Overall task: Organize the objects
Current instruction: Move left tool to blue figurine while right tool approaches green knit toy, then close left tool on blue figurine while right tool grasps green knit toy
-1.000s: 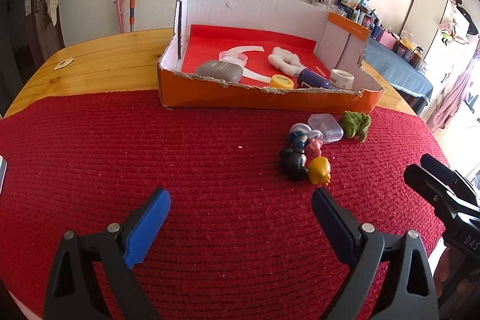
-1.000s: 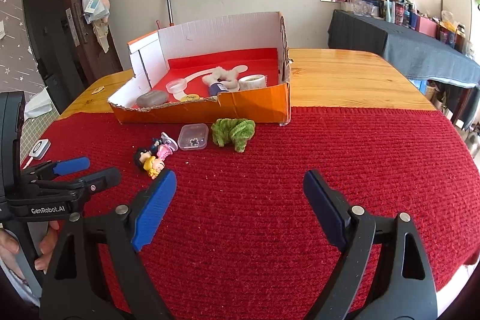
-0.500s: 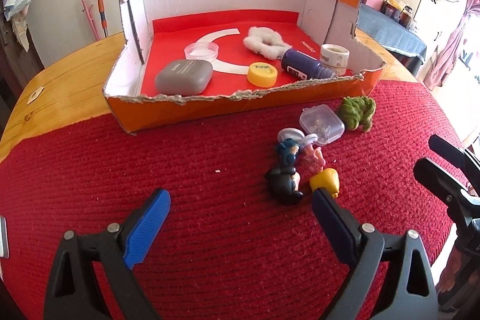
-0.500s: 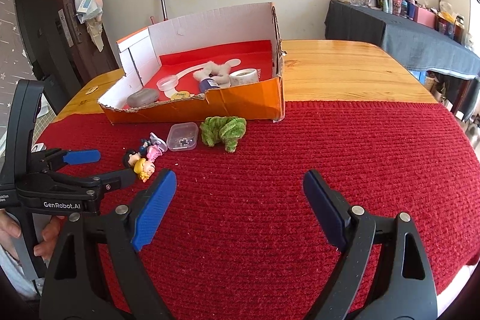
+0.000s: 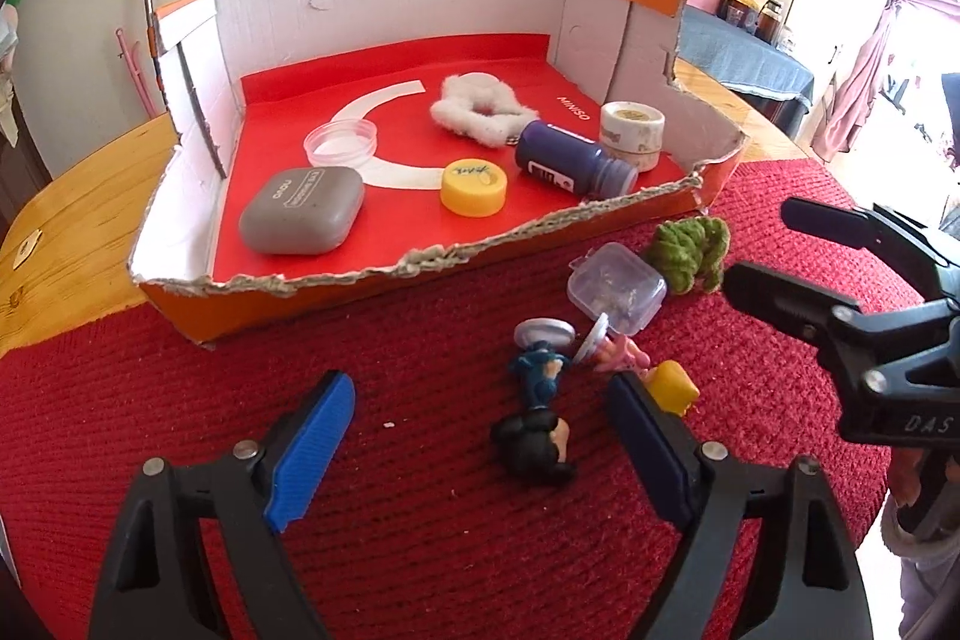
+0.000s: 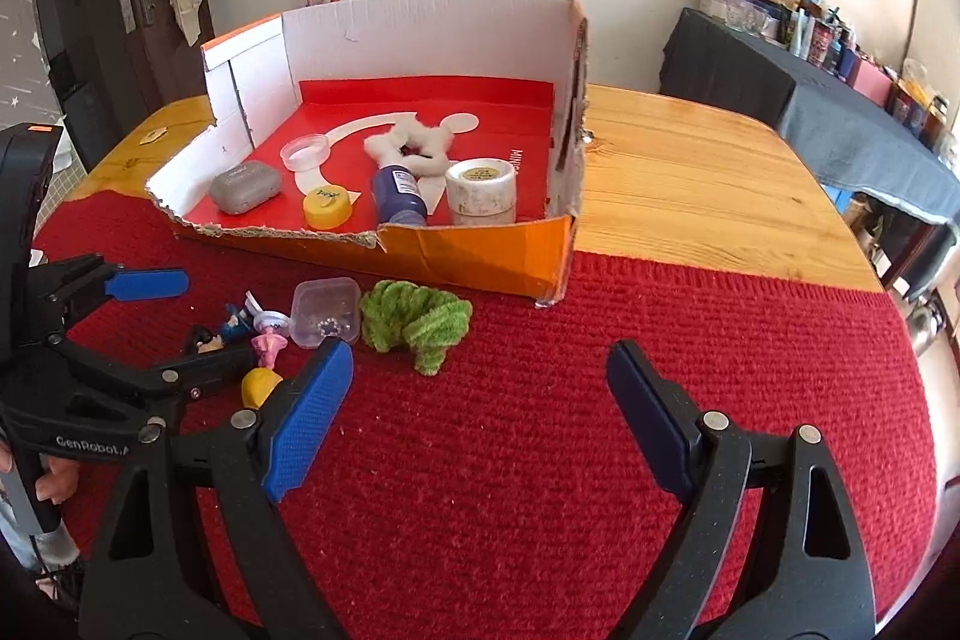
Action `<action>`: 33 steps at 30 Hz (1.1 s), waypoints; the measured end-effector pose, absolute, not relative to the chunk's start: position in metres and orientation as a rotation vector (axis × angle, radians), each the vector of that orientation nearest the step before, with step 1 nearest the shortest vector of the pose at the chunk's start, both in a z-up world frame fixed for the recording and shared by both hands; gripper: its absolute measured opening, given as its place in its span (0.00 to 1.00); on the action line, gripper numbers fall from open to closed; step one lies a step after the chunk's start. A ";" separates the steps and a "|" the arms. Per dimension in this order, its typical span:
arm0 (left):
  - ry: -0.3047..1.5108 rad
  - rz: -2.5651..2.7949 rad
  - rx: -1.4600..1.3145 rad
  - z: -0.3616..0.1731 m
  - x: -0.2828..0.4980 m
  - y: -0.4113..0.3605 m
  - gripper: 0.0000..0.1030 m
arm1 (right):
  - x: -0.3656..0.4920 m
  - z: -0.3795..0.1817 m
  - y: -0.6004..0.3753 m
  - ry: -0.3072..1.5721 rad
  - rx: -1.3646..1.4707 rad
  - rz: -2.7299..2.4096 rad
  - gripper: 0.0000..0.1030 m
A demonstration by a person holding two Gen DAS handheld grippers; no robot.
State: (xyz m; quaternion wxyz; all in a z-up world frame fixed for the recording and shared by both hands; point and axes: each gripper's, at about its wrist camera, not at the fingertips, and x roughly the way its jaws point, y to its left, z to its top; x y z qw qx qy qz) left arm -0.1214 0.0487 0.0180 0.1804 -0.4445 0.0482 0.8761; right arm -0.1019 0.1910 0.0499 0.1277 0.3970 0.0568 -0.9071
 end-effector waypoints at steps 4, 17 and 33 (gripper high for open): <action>0.161 2.476 -1.215 0.018 -0.118 0.054 0.75 | -0.115 0.041 0.182 0.189 1.203 -2.598 0.82; 0.046 2.414 -1.168 0.020 -0.116 0.050 0.23 | -0.123 0.030 0.183 0.017 1.223 -2.509 0.40; -0.030 2.465 -1.099 0.047 -0.090 0.033 0.23 | -0.093 0.068 0.194 -0.069 1.099 -2.521 0.38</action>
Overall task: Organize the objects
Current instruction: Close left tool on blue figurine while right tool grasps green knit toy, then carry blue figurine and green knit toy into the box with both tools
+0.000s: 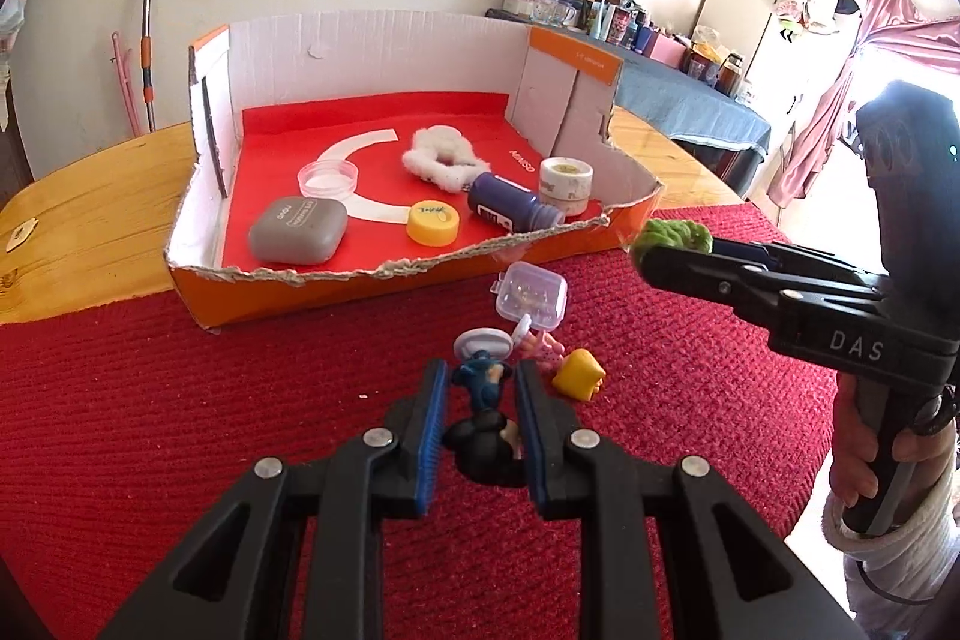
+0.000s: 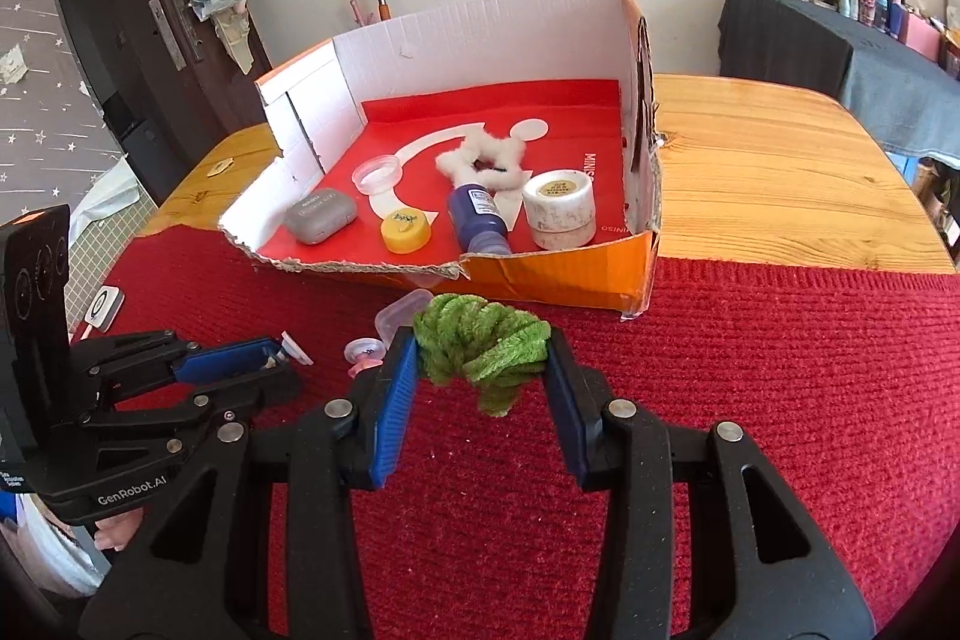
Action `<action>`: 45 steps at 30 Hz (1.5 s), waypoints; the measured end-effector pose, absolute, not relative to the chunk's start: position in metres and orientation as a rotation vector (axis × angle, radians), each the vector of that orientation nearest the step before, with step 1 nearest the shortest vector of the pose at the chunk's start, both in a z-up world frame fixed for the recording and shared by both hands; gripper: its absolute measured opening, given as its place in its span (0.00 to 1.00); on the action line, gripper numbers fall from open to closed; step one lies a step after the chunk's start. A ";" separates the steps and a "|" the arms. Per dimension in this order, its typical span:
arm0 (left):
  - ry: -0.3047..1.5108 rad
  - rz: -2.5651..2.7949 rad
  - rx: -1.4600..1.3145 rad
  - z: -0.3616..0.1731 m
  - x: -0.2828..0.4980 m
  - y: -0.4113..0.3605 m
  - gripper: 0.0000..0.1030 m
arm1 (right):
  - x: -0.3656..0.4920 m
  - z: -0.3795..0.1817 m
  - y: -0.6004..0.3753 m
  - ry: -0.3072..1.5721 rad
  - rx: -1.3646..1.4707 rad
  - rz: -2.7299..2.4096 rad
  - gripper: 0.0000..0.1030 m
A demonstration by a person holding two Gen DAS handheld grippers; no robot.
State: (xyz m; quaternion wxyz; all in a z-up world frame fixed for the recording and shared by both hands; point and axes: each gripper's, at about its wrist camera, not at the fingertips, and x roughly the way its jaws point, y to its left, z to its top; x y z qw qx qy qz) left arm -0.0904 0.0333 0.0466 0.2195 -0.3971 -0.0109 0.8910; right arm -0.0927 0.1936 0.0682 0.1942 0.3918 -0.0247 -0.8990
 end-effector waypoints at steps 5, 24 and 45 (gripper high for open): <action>-0.052 2.483 -1.058 0.060 -0.082 0.026 0.23 | -0.082 0.081 0.191 -0.066 1.052 -2.521 0.38; -0.069 2.512 -1.021 0.109 -0.122 0.018 0.23 | -0.112 0.119 0.166 -0.028 1.011 -2.485 0.39; 0.060 2.581 -1.392 0.075 -0.320 0.039 0.23 | -0.317 0.088 0.112 0.248 1.511 -2.549 0.39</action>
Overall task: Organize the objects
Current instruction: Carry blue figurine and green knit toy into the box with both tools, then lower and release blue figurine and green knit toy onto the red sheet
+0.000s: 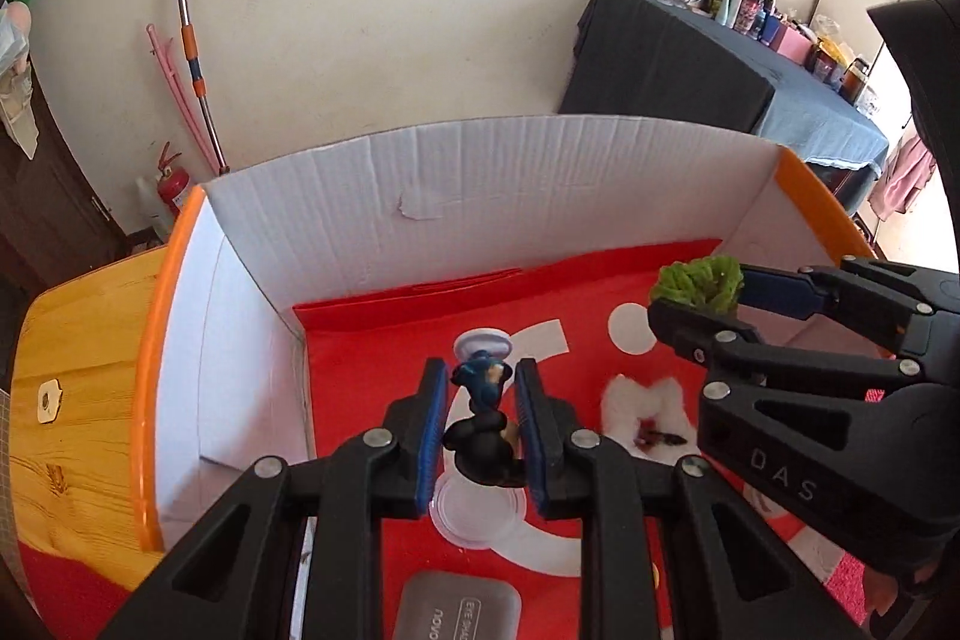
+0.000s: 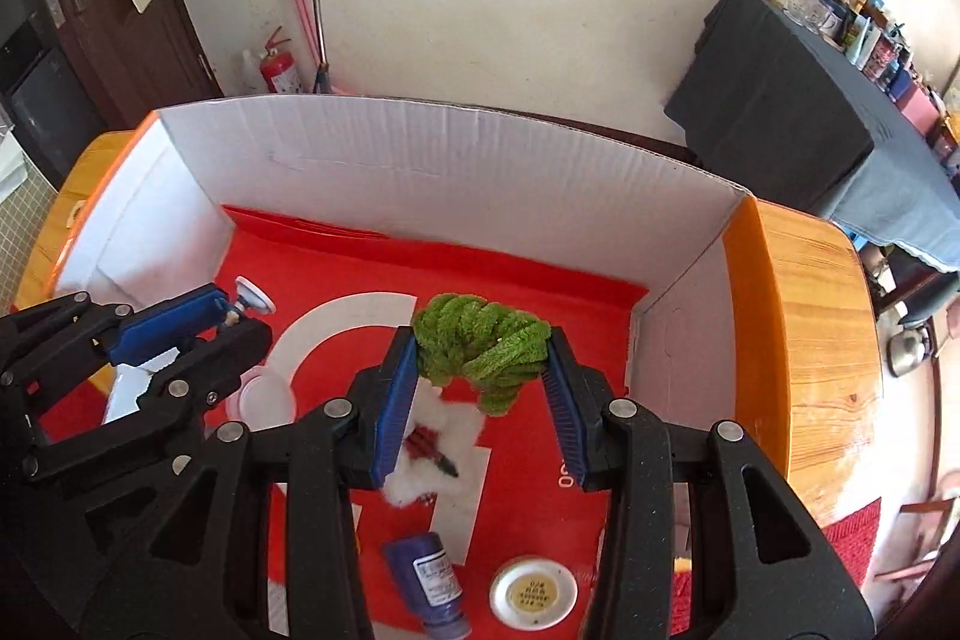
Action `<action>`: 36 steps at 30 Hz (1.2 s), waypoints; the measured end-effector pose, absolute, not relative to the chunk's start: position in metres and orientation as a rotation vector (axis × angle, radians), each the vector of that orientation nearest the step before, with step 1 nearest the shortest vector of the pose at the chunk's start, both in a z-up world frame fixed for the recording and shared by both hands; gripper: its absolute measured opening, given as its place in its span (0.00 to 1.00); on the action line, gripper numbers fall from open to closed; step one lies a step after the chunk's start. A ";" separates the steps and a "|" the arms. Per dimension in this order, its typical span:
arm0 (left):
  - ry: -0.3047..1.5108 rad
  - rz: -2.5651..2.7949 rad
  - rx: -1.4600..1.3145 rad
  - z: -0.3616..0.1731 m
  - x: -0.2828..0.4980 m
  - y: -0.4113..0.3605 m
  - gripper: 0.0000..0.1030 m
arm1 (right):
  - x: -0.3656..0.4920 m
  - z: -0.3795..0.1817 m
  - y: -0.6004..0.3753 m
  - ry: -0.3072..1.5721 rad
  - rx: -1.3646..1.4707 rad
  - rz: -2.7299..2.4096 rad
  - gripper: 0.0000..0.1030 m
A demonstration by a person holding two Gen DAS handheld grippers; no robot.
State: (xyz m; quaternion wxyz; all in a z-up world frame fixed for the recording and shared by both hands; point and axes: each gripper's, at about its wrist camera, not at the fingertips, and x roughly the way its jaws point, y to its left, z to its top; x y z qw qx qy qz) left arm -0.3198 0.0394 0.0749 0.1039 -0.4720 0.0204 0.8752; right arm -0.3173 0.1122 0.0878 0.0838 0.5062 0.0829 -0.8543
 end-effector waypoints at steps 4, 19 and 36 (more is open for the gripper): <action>0.089 2.585 -1.422 0.066 -0.332 0.042 0.23 | -0.334 0.072 0.114 0.293 1.590 -2.547 0.39; 0.028 2.516 -1.578 0.036 -0.355 0.040 0.23 | -0.355 0.048 0.122 0.302 1.723 -2.489 0.41; 0.068 2.534 -1.558 0.037 -0.355 0.041 0.25 | -0.346 0.047 0.124 0.307 1.727 -2.475 0.42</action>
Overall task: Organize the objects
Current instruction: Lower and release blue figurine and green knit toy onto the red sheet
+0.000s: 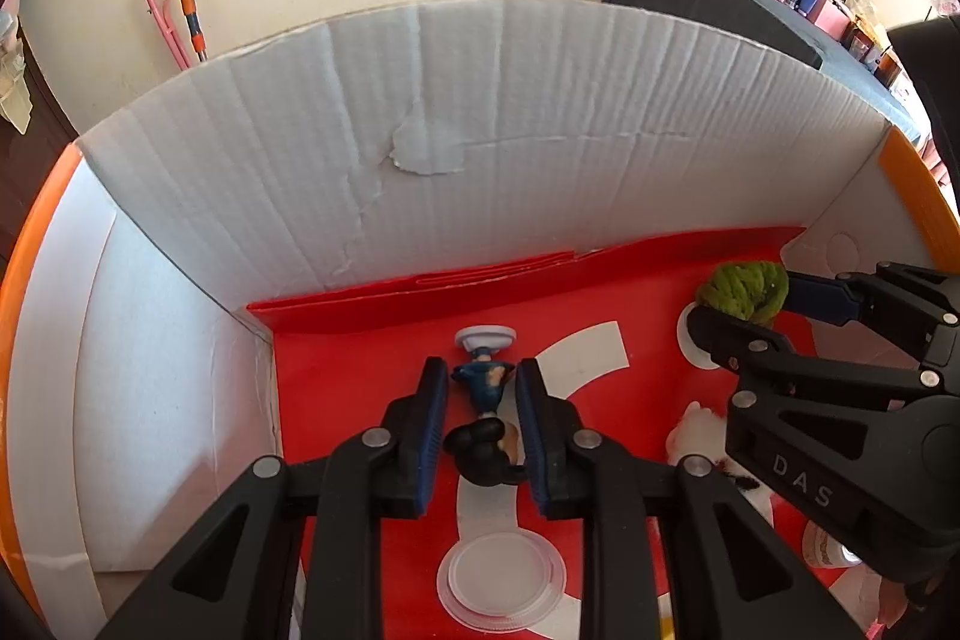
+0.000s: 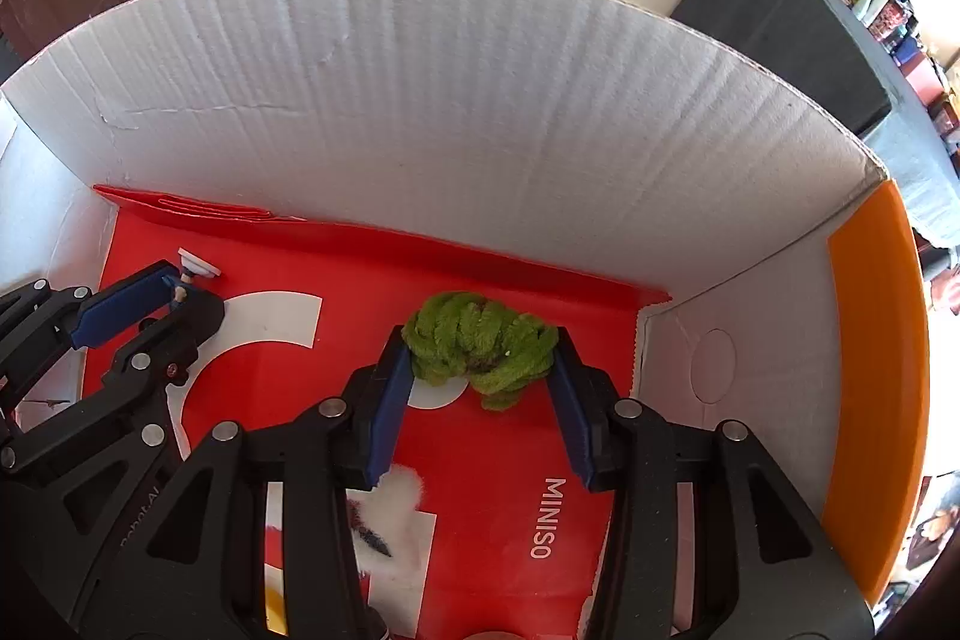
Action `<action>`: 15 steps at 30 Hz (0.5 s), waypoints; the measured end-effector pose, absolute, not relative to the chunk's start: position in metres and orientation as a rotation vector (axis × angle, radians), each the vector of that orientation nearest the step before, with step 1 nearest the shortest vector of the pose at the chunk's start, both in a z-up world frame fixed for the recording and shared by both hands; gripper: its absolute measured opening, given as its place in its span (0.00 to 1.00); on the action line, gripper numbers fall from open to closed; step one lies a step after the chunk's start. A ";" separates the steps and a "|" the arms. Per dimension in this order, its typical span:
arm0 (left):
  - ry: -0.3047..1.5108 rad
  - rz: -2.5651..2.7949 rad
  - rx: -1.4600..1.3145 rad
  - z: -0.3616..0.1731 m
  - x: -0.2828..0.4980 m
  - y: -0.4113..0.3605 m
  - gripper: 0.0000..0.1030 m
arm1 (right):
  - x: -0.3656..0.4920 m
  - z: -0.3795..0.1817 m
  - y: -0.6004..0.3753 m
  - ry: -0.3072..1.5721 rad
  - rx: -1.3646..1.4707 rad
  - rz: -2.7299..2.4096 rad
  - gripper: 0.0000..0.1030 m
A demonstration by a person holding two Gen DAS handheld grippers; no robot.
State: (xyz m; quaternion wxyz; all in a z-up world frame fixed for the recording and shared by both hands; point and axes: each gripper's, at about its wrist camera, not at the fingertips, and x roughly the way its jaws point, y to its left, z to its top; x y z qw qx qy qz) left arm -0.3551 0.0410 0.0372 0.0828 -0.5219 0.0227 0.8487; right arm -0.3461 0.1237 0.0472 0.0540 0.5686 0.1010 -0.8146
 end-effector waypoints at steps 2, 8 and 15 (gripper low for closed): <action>0.062 2.533 -1.558 0.037 -0.355 0.039 0.27 | -0.345 0.048 0.124 0.302 1.728 -2.473 0.43; 0.067 2.537 -1.555 0.038 -0.355 0.041 0.32 | -0.340 0.050 0.123 0.297 1.729 -2.470 0.47; 0.060 2.543 -1.544 0.042 -0.355 0.043 0.37 | -0.336 0.054 0.124 0.295 1.722 -2.479 0.47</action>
